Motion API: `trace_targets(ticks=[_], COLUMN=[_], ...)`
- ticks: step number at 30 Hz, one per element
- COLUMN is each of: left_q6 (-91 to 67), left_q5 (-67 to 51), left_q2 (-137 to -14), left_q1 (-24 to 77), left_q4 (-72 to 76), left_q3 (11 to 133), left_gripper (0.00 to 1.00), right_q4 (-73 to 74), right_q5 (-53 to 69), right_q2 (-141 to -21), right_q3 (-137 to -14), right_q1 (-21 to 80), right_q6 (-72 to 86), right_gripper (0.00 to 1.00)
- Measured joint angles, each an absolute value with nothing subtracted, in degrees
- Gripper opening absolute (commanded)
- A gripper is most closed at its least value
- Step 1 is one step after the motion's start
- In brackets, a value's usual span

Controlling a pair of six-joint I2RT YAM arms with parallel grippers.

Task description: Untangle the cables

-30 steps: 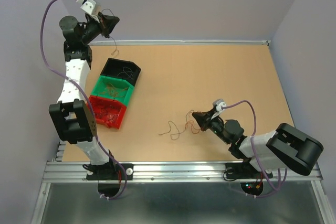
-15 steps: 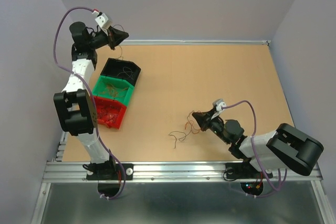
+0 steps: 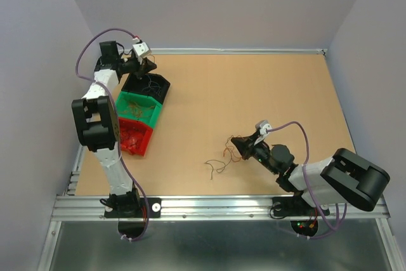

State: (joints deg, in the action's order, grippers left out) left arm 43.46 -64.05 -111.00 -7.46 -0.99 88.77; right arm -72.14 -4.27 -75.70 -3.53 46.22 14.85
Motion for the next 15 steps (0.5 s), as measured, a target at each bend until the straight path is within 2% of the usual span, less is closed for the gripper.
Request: trace_targets(ticks=[8,15], left_q6=[68.9,78.7], left_q5=[-50.7,-36.1], left_q2=[-125.1,-127.9], left_q1=[-6.5,-4.0], left_q4=[-32.8,-44.7], left_q3=[109.1,111.9], left_gripper=[0.00,0.00], right_q4=[-72.1,-72.0], right_q5=[-3.0,-1.8], right_q2=[-76.1,-76.1], right_q3=[-3.5,-3.6], right_q1=[46.2,46.2], right_q6=[15.0,15.4], right_gripper=[0.01,0.01])
